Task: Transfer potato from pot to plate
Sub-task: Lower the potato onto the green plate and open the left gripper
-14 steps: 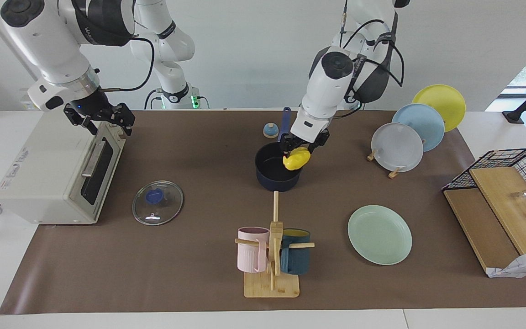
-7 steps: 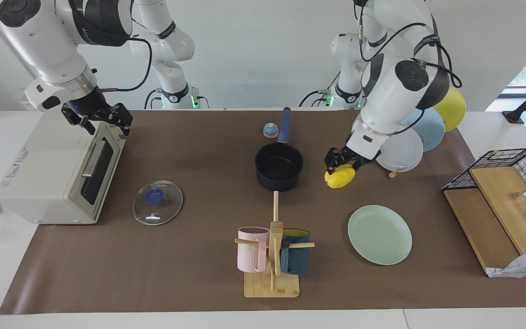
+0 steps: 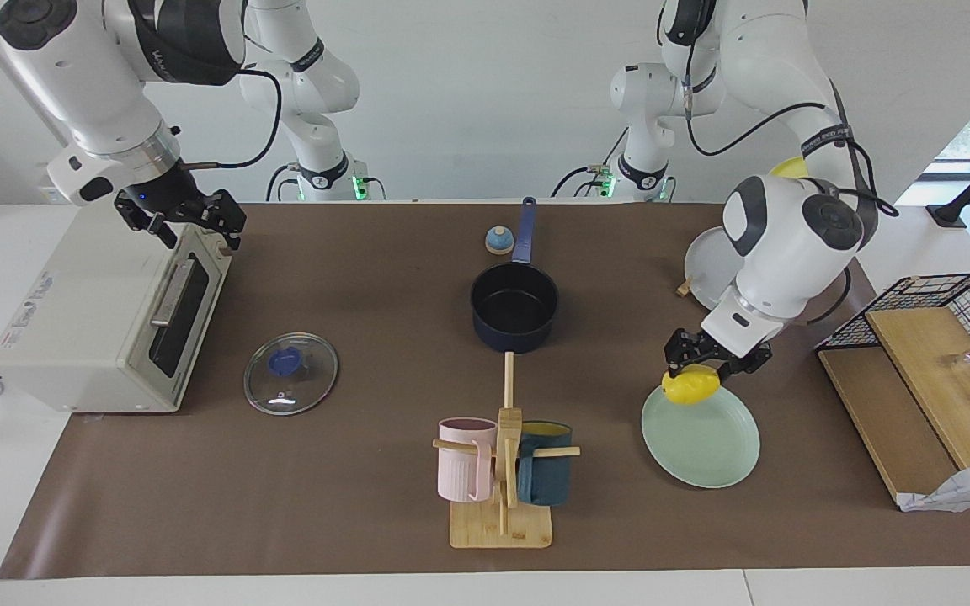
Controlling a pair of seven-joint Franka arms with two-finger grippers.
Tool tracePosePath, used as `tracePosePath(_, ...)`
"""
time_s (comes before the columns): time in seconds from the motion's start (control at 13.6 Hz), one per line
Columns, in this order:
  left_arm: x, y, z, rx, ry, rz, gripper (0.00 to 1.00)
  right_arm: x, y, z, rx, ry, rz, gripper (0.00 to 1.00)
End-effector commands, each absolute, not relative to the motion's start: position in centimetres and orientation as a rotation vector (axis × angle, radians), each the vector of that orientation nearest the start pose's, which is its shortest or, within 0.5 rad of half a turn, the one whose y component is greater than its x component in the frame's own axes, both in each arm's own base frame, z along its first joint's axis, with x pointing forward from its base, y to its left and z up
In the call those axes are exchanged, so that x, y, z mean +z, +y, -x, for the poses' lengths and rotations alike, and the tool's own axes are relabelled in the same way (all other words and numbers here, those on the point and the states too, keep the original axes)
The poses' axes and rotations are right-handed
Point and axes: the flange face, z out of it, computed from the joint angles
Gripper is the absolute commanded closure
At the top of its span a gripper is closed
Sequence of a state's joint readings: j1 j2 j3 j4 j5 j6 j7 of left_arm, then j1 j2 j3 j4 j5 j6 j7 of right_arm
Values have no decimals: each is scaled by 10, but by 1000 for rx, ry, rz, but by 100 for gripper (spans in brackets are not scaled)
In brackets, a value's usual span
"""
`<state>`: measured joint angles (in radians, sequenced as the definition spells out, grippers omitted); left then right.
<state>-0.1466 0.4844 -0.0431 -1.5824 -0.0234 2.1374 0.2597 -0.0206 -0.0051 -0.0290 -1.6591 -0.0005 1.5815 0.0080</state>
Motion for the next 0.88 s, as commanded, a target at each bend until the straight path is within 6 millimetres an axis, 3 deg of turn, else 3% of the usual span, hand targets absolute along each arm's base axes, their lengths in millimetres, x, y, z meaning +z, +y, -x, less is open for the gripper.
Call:
tracePosePath(0.0, 353, -106, -680, -123, 932, 3001, 100, 586, -29, -547, 115, 111, 3122, 0)
tracePosePath(0.22, 345, -105, -679, -135, 987, 2980, 100, 587, -29, -547, 110, 111, 3122, 0)
tracePosePath(0.29, 344, -106, -679, -145, 989, 2978, 93, 586, -29, -547, 112, 111, 3122, 0)
tracePosePath(0.37, 343, -107, -679, -152, 991, 2977, 40, 587, -29, -547, 112, 111, 3122, 0)
tracePosePath(0.44, 344, -106, -680, -161, 988, 2976, 0, 587, -29, -547, 112, 111, 3122, 0)
tracePosePath(0.59, 359, -105, -684, -187, 960, 2990, 0, 587, -29, -547, 112, 111, 3122, 0)
tracePosePath(0.66, 376, -99, -686, -183, 945, 2997, 0, 586, -29, -547, 115, 111, 3122, 0)
tracePosePath(0.73, 403, -82, -690, -164, 890, 3029, 0, 587, -29, -547, 110, 111, 3122, 0)
tracePosePath(0.81, 431, -80, -688, -149, 834, 3059, 0, 587, -29, -547, 112, 111, 3122, 0)
